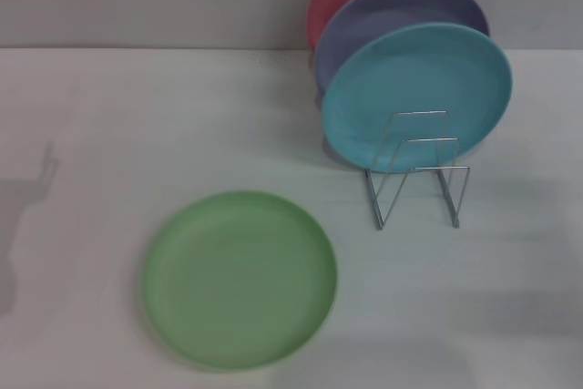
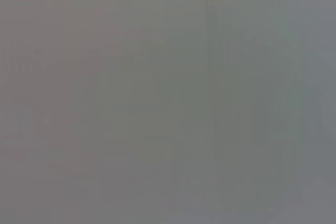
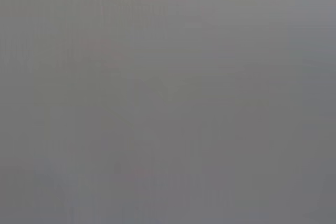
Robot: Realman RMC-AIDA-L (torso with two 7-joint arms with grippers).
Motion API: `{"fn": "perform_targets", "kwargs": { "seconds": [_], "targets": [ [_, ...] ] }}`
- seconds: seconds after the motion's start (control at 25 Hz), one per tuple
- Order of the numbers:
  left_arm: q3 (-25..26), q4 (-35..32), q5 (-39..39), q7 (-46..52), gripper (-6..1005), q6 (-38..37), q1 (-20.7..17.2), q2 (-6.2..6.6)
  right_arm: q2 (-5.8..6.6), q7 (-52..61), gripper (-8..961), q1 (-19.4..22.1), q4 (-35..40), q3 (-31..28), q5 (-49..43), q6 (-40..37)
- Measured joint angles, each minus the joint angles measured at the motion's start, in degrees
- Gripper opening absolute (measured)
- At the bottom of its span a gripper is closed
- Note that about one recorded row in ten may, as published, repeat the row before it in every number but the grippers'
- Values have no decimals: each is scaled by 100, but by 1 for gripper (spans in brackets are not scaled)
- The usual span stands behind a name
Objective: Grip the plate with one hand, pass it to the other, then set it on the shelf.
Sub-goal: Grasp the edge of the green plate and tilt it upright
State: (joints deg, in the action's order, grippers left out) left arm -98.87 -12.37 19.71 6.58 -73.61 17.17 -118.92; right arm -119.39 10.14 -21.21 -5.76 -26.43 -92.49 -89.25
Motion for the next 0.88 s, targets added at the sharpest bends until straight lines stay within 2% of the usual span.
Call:
{"fn": "perform_targets", "kwargs": {
  "seconds": [0.68,0.8,0.88],
  "targets": [
    [-27,-16,-46,-343,791,37,85,36,-13,-3,734,39,-191,-2,-6,127],
    [-10,-162,-47,-359,791,101,97,65,-14,-3,734,18,-192,-3,-7,154],
    [73,-485,-52,-601,790,408,83,99,-14,-3,734,37,-191,-3,-6,155]
  ]
}}
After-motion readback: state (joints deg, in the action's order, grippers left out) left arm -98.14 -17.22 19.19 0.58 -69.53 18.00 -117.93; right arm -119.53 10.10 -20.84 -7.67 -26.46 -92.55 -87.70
